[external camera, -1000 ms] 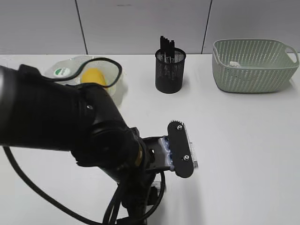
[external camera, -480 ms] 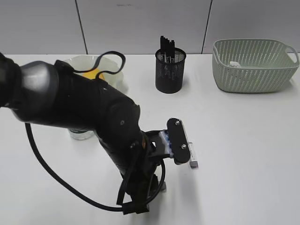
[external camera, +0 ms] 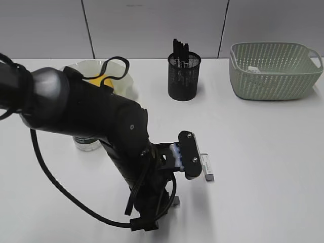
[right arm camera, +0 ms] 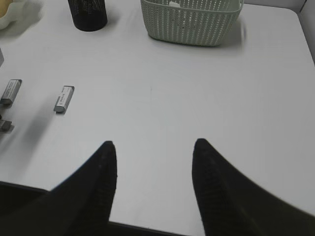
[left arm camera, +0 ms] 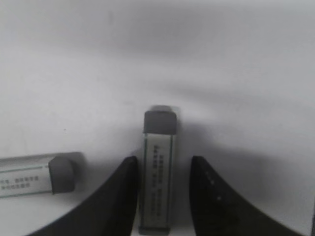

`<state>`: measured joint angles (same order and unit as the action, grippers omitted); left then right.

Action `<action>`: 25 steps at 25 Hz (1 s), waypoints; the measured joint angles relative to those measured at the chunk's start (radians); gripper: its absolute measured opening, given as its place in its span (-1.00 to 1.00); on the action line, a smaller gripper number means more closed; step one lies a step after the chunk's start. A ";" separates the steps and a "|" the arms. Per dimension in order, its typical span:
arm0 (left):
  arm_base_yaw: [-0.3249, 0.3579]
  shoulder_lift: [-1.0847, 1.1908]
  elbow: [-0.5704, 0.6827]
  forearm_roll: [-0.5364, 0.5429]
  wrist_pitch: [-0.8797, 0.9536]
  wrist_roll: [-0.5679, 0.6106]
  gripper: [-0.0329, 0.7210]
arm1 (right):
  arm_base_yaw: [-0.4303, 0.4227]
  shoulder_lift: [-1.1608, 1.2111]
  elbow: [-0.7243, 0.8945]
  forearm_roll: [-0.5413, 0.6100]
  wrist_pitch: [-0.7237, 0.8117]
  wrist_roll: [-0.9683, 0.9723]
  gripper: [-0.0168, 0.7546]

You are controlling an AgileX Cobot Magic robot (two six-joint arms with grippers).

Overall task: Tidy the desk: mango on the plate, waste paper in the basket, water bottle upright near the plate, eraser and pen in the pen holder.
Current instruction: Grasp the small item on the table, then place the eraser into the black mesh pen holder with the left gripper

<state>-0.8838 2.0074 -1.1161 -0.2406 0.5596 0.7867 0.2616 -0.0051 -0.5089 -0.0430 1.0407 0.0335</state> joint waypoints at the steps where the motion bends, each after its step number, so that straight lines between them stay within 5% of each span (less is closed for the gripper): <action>1: 0.000 0.002 -0.002 -0.001 0.001 0.001 -0.26 | 0.000 0.000 0.000 0.000 0.000 0.000 0.09; 4: 0.003 -0.001 -0.002 -0.028 -0.031 0.001 -0.54 | 0.000 0.000 0.000 0.000 0.000 0.000 0.09; 8: 0.002 -0.085 0.003 -0.177 -0.206 0.002 -0.53 | 0.000 0.000 0.000 0.000 0.000 0.000 0.09; 13: 0.025 -0.233 -0.009 -0.312 -0.762 -0.010 -0.53 | 0.000 0.000 0.000 0.000 0.000 -0.001 0.09; 21: 0.156 -0.045 -0.249 -0.133 -0.924 -0.458 -0.53 | 0.000 -0.001 0.000 0.000 0.000 0.000 0.09; 25: 0.197 0.080 -0.362 0.018 -0.956 -0.545 -0.53 | 0.000 -0.001 0.000 0.000 0.000 -0.001 0.09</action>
<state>-0.6865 2.0870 -1.4777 -0.2222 -0.3965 0.2422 0.2616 -0.0059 -0.5089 -0.0430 1.0404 0.0326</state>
